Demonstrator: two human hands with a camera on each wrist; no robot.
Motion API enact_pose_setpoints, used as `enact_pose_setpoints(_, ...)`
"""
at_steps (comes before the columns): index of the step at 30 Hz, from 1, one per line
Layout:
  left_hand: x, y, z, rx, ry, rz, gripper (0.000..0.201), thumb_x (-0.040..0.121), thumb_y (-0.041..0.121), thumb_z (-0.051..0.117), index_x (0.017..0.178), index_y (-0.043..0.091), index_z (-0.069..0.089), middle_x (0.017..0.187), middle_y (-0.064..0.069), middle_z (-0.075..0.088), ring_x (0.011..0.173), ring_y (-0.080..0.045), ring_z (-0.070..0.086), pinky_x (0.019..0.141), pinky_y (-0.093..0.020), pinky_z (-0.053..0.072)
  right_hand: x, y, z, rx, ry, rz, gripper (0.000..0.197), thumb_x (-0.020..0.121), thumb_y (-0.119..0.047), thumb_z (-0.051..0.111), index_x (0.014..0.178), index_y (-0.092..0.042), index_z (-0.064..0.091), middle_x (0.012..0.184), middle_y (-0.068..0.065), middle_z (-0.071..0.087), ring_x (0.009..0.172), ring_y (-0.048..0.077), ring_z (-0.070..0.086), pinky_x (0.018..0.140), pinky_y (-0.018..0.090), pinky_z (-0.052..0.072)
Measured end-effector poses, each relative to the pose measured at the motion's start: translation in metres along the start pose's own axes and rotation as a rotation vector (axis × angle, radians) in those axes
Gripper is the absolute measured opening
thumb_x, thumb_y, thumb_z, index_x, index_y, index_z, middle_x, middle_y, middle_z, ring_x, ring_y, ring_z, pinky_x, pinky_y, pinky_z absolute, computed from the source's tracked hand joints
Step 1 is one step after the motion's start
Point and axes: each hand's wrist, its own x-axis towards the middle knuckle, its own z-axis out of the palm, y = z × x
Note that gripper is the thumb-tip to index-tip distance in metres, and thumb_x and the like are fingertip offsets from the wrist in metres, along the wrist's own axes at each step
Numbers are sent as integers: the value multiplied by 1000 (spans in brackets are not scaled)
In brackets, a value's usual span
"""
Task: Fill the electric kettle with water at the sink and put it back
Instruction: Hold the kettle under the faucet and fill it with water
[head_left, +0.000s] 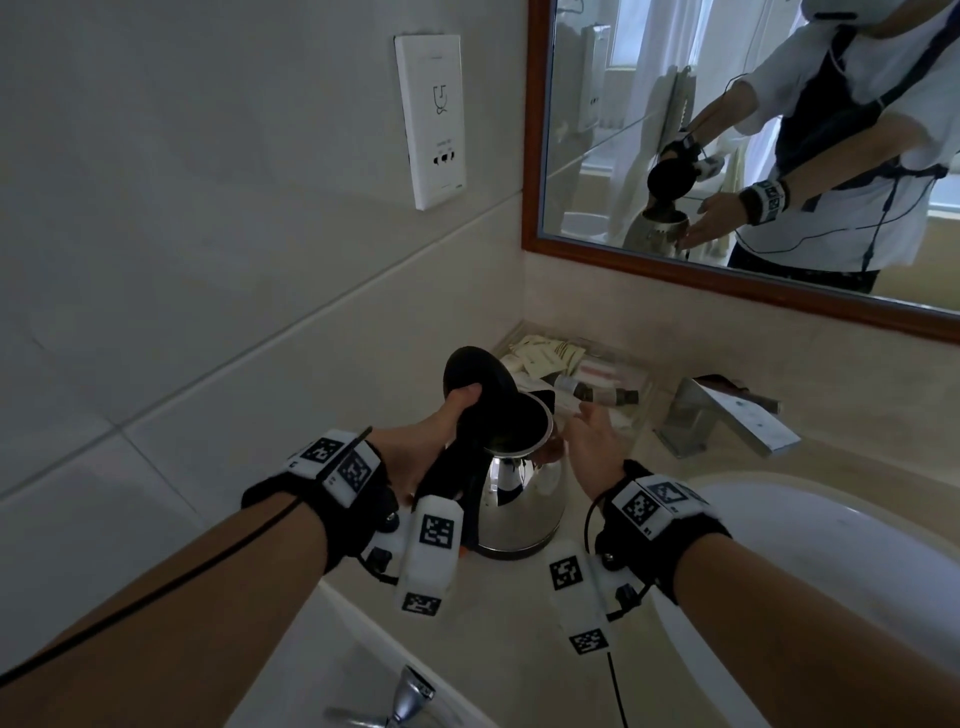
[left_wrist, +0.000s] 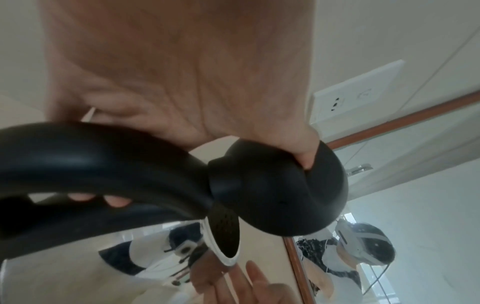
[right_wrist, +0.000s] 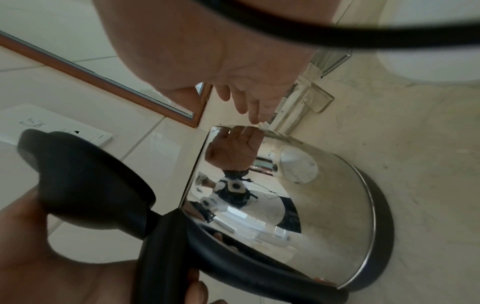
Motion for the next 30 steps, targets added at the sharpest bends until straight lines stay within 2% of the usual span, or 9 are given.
enact_pose_setpoints(5, 2, -2, 2, -51, 14, 22, 73, 84, 72, 27, 73, 5, 55, 58, -8, 52, 54, -19, 48, 58, -26, 41, 18, 13, -1, -25, 48, 38, 48, 91, -1, 36, 139, 1, 33, 122, 11, 44, 100, 26, 49, 62, 20, 37)
enact_pose_setpoints(8, 1, 0, 8, -31, 21, 51, 69, 85, 70, 28, 70, 7, 53, 56, -7, 51, 53, -18, 47, 55, -24, 41, 20, 10, -5, 70, 16, 60, 44, 92, 8, 29, 136, 7, 31, 112, 17, 45, 70, 18, 47, 46, 13, 41)
enact_pose_setpoints(10, 0, 5, 17, 2, 1, 71, 66, 87, 68, 26, 69, 10, 52, 49, -4, 55, 53, -16, 49, 55, -23, 42, 18, 8, -14, 121, 2, 80, 43, 91, 12, 26, 133, 6, 32, 99, 14, 49, 63, 20, 46, 41, 20, 44)
enact_pose_setpoints(12, -3, 11, 29, 41, -3, 89, 64, 88, 67, 25, 70, 12, 53, 44, 0, 59, 52, -14, 52, 51, -22, 42, 15, 4, -31, 168, -34, 95, 33, 91, 12, 25, 115, 4, 46, 78, 11, 48, 57, 21, 44, 38, 23, 46)
enact_pose_setpoints(14, -5, 18, 43, 80, 6, 106, 63, 88, 67, 24, 78, 13, 55, 59, -3, 62, 58, -14, 55, 51, -23, 41, 9, 2, -55, 144, -45, 104, 30, 92, 11, 25, 100, -2, 51, 73, 9, 46, 58, 18, 44, 46, 24, 44)
enact_pose_setpoints(17, -6, 29, 68, 131, 3, 133, 62, 88, 66, 27, 85, 12, 56, 74, -5, 60, 67, -15, 56, 52, -25, 39, -1, 7, -100, 123, -21, 96, 37, 95, -5, 33, 131, -2, 43, 106, 11, 52, 80, 17, 49, 65, 22, 40)
enact_pose_setpoints(21, -10, 41, 106, 131, -68, 127, 61, 88, 63, 32, 62, 11, 49, 41, -5, 55, 34, -15, 56, 29, -12, 40, -18, 24, -158, 149, 55, 140, 47, 94, -26, 37, 139, -16, 38, 148, 10, 38, 110, 16, 36, 91, 36, 28)
enact_pose_setpoints(25, -9, 46, 146, 73, -119, 108, 64, 87, 64, 35, 59, 8, 47, 28, -1, 46, 19, -13, 46, 30, -10, 39, -31, 34, -211, 160, 98, 132, 64, 73, -19, 57, 135, -14, 39, 152, 13, 33, 101, 17, 43, 77, 27, 35)
enact_pose_setpoints(30, 0, 41, 187, 3, -146, 53, 67, 86, 64, 37, 53, 8, 52, 30, -3, 50, 28, -17, 52, 35, -14, 43, -12, 38, -266, 91, 217, 165, 41, 98, -12, 32, 137, -4, 39, 149, 18, 37, 117, 33, 48, 58, 24, 27)
